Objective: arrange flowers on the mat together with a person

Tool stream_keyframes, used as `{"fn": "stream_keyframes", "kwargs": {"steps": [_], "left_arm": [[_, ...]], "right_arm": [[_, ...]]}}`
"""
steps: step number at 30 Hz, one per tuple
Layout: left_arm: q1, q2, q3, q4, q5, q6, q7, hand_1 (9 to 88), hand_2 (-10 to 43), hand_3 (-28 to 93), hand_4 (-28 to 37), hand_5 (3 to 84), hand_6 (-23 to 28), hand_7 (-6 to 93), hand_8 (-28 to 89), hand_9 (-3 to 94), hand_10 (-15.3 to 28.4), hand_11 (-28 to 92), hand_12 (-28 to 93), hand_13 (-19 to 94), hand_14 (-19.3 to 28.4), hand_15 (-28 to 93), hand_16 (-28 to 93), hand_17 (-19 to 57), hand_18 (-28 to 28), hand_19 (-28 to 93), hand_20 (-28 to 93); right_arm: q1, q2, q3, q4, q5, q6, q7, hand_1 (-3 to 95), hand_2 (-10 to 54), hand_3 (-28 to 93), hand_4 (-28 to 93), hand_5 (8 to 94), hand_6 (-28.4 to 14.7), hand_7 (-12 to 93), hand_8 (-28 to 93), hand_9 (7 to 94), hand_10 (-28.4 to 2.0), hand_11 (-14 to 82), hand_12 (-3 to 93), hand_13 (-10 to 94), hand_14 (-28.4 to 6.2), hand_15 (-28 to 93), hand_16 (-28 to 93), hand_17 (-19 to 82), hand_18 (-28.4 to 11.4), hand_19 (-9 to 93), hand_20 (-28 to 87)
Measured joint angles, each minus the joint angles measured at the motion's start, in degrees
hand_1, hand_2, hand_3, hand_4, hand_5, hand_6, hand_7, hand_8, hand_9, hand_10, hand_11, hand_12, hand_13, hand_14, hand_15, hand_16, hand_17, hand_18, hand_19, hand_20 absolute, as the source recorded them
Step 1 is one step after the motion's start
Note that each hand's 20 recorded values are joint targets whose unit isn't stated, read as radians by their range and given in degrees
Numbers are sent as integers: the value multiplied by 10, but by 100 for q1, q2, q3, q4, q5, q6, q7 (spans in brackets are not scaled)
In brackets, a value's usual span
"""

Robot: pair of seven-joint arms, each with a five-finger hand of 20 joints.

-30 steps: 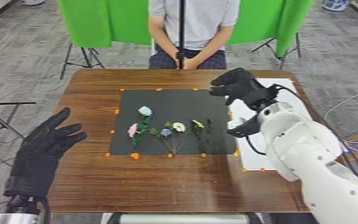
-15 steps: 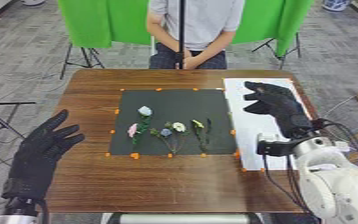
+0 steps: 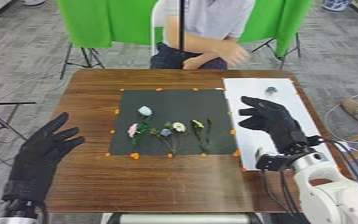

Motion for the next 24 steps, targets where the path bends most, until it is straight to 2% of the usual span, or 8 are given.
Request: {"fn": "stream_keyframes", "kwargs": {"steps": [8,24], "left_arm": [[14,-5,-36,-41,28,-25,-14,195,46,777,-283,328,58,154,-109,338,194,245,111,251,274,517,-93,-97,253,498,90],[12,1,-28,-43,28,-22,-7,198,45,779,-283,328,58,155,-109,339,194,247,111,250,275,518,-94,-97,253,499,89]], "right_arm": [[-43,-22,39,-1,3,-60,-17,251,23,752,-267,495,-11,129,-111,490,-182,155,156,428,-178,520,108,98,-241,575,144],[-48,-59,50,3,38,-189,-13,249,24,755,-267,495,-11,130,-111,494,-182,157,156,430,-178,519,107,98,-241,572,154]]}}
